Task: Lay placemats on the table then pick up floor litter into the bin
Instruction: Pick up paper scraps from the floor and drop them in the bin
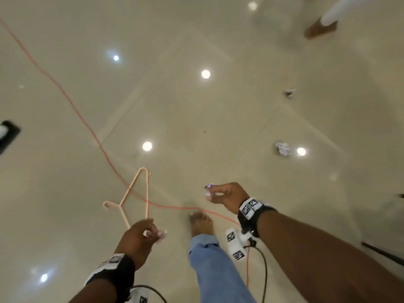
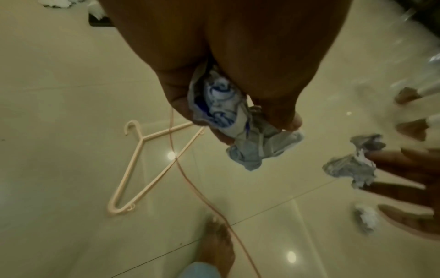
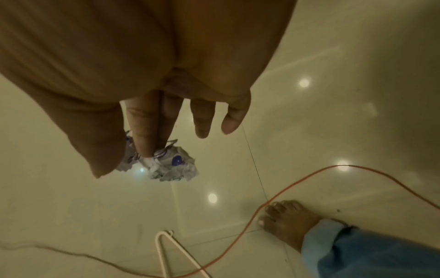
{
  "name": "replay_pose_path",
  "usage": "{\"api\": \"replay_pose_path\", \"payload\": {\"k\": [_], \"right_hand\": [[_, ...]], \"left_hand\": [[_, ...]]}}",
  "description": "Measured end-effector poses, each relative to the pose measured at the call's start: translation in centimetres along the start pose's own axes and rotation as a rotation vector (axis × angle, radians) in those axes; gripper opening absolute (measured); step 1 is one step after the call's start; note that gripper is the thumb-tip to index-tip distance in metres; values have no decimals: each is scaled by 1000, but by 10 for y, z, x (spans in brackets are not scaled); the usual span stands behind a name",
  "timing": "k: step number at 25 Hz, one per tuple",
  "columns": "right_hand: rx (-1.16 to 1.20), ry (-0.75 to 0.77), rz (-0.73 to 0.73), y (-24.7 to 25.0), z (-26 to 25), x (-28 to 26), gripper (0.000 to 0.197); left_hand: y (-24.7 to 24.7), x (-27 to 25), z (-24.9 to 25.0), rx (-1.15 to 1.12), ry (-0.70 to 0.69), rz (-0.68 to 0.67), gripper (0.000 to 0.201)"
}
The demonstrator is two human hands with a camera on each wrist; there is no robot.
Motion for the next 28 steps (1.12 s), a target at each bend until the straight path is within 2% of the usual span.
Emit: {"api": "replay_pose_path", "payload": {"k": [2,3,6,8,10,12,14,16,18,19,21,25,28], "right_hand": [[188,-18,67,38,-8,-30,19],[272,-24,121,62,-11,-44,14],[441,-65,272,129,-15,-78,15],[512,-108,348,173,-13,-93,16],[516,-128,428,217,-11,-107,17],[471,-158,484,255,-10,-116,18],[348,-229,481,289,-8,-125,28],[223,-271,487,312,-7,-123,39],[155,-285,486,334,-5,-106,40],[121,-308,487,343,1,-94,35],[43,-342,456,353,17,-58,31],[-121,-393,232,354,75,52,39],[-78,-487,278,359,127,124,55]], "left_hand": [[-4,1,71,-80,0,-97,36],[-11,6,108,-69,-56,-120,38],[-34,19,199,95,-263,-160,17],[-57,29,248,176,-253,-212,31],[-83,37,288,357,-216,-297,56],[-94,47,332,601,-216,-326,63],[-104,56,369,722,-211,-353,62],[-110,64,406,770,-227,-411,44],[-118,84,433,785,-239,-450,12],[-125,97,440,802,-255,-474,10],[-137,131,447,907,-286,-473,18],[-175,230,445,1066,-257,-369,21],[-234,326,456,1268,-242,-315,30]]}}
Point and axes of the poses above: each hand's wrist, its own x-axis towards the middle knuckle, its own y-axis out of the back of the hand, z = x × y, the point moved 7 cm from there along x, towards the middle knuckle, and after that the axes turned 2 degrees about -y, right-handed, at the moved point
